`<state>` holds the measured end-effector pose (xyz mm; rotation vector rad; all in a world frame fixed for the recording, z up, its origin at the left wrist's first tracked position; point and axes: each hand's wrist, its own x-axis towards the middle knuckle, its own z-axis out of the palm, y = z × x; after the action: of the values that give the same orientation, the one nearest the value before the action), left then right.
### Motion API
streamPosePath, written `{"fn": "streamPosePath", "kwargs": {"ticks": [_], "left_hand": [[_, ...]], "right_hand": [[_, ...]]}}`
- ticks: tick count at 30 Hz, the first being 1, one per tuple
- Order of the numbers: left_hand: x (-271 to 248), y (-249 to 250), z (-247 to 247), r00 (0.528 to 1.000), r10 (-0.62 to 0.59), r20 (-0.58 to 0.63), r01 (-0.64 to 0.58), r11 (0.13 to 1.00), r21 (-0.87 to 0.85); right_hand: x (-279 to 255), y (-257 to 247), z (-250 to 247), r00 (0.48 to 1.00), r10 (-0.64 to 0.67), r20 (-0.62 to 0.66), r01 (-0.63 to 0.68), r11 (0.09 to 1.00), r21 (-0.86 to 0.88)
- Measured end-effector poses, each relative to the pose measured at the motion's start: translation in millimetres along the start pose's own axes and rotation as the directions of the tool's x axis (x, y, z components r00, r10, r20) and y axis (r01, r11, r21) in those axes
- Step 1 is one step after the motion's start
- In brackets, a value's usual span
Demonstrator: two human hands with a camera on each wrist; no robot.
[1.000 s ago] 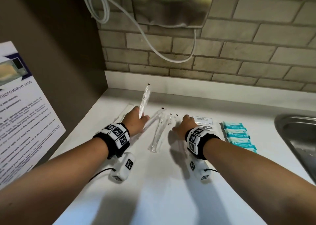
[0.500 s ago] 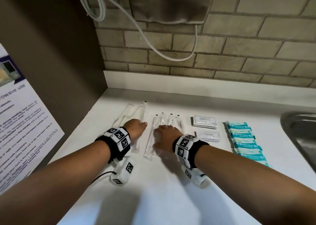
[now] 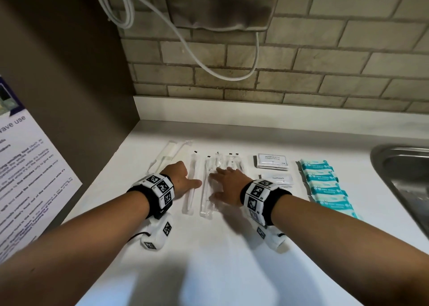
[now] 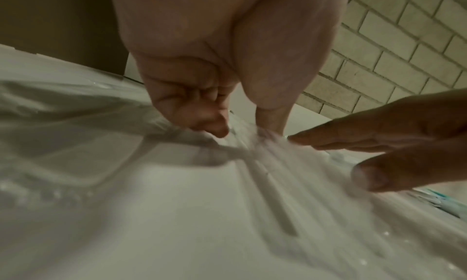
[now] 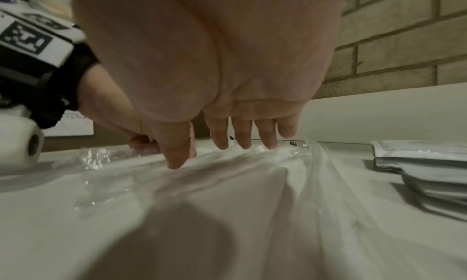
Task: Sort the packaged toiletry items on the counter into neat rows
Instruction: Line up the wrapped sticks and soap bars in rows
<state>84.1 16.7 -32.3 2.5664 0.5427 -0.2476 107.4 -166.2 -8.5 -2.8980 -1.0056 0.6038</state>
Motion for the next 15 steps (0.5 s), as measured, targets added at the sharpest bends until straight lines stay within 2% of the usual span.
{"fn": "streamPosePath", "kwargs": {"ticks": [3,5,7,9,12,15], "left_hand": [[-0.4,-2.8,-8.2,1.000,0.023,-0.017,-0.023,1.000,-0.002],[-0.5,1.6,-12.2,0.995,0.084,-0.055,-0.086,0.996,-0.035],[-4.1,12.9,-12.8,0.972,0.223,-0.069,-0.224,0.975,-0.005],[-13.2,27.7,-8.8,0.930,0.367,-0.022,-0.362,0.925,0.117],[-29.4,48.9,3.1,0.879,0.470,0.085,-0.473,0.833,0.288],[-36.3,60.7,10.8,0.820,0.524,0.230,-0.566,0.684,0.460]], "right_hand": [[-11.9,11.1,-9.1,0.992,0.018,-0.128,-0.018,1.000,0.003],[-20.0,24.7,-15.4,0.984,0.063,-0.166,-0.063,0.998,0.006],[-28.7,38.6,-18.1,0.988,0.104,-0.115,-0.108,0.994,-0.034],[-37.4,47.3,-18.1,0.992,0.116,-0.039,-0.119,0.989,-0.084],[-44.0,51.0,-16.2,0.991,0.129,0.048,-0.120,0.981,-0.153],[-43.8,51.1,-11.9,0.988,0.134,0.078,-0.114,0.968,-0.222]]}}
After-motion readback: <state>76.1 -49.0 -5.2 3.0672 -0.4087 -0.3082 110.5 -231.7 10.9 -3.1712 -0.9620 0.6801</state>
